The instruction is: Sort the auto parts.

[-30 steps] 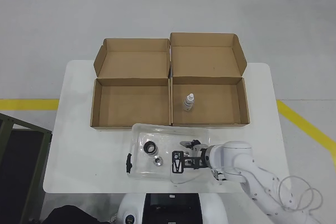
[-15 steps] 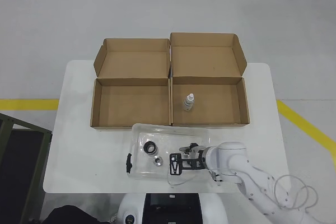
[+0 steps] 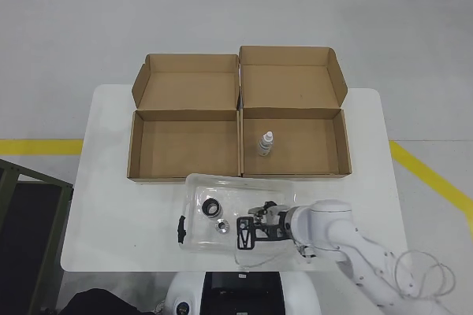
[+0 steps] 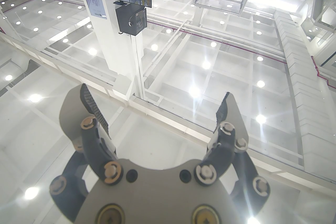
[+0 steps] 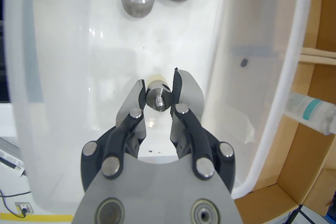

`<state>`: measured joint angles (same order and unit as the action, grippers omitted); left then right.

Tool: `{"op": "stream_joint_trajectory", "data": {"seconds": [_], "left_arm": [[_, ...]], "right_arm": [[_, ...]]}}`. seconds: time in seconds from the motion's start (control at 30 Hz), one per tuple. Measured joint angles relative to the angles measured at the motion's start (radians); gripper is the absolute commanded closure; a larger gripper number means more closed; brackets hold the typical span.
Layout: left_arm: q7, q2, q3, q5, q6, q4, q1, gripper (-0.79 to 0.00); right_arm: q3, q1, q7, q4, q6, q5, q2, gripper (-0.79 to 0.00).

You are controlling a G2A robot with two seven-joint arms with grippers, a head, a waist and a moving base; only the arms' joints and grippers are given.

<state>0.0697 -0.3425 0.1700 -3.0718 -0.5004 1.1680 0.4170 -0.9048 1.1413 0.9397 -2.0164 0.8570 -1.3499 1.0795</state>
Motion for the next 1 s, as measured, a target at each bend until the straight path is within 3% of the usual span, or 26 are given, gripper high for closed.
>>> {"op": "stream_joint_trajectory", "data": {"seconds": [0.23,0.63,1.0], "left_arm": [[0.0,0.0,0.0,0.0,0.0,0.0,0.0,-0.785],[0.0,0.0,0.0,0.0,0.0,0.0,0.0,-0.785],[0.0,0.0,0.0,0.0,0.0,0.0,0.0,-0.785]], "right_arm": [[-0.074,0.036,-0.116,-0.076,-0.012,0.004,-0.015,0.0],[-0.18,0.087,-0.542,-0.056,-0.076,0.049,-0.023,0.0],[-0.306,0.075,-0.8,-0.065,-0.073,0.162,-0.028,0.0]]}}
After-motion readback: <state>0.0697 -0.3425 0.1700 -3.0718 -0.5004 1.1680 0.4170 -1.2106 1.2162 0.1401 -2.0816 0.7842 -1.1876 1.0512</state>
